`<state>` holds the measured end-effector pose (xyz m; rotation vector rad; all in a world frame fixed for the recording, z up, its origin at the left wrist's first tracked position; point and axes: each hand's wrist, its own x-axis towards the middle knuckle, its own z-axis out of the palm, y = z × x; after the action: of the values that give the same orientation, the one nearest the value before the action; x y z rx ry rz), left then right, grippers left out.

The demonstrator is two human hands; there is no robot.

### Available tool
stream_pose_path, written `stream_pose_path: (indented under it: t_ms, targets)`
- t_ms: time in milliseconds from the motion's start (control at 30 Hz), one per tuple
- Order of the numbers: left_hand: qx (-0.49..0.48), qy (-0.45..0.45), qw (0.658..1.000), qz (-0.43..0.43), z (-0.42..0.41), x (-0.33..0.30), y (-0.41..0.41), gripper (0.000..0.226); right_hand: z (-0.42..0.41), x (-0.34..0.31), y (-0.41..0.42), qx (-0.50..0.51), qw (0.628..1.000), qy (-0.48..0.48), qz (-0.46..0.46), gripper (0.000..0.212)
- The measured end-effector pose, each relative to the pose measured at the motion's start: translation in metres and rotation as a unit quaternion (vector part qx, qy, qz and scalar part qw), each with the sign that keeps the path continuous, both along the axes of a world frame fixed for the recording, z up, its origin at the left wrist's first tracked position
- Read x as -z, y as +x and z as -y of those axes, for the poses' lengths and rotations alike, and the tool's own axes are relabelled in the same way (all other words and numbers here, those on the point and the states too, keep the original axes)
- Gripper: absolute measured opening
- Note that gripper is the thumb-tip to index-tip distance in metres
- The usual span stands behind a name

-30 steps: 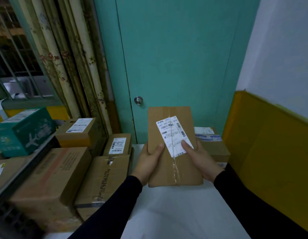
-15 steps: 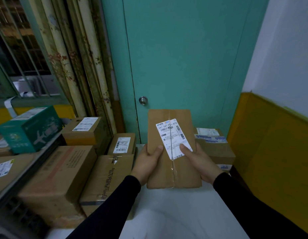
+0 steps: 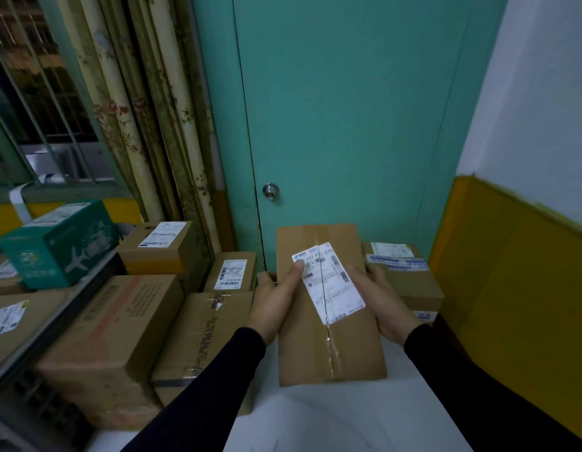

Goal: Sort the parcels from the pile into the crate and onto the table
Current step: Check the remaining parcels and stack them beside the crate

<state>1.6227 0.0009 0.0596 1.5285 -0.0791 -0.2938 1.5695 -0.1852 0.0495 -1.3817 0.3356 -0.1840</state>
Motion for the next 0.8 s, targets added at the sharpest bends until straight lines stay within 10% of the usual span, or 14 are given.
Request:
stream_pose_path:
  t_ms: [433, 800]
  targets:
    - [-0.013, 0.093, 0.991, 0.094, 0.006, 0.006, -0.006, 0.016, -0.013, 0.007, -0.004, 0.008, 0.999, -0.014, 0.032, 0.027]
    - [-0.023, 0.127, 0.984, 0.126, 0.001, 0.005, -0.008, 0.041, -0.016, 0.002, -0.008, 0.005, 0.998, -0.046, 0.045, 0.020]
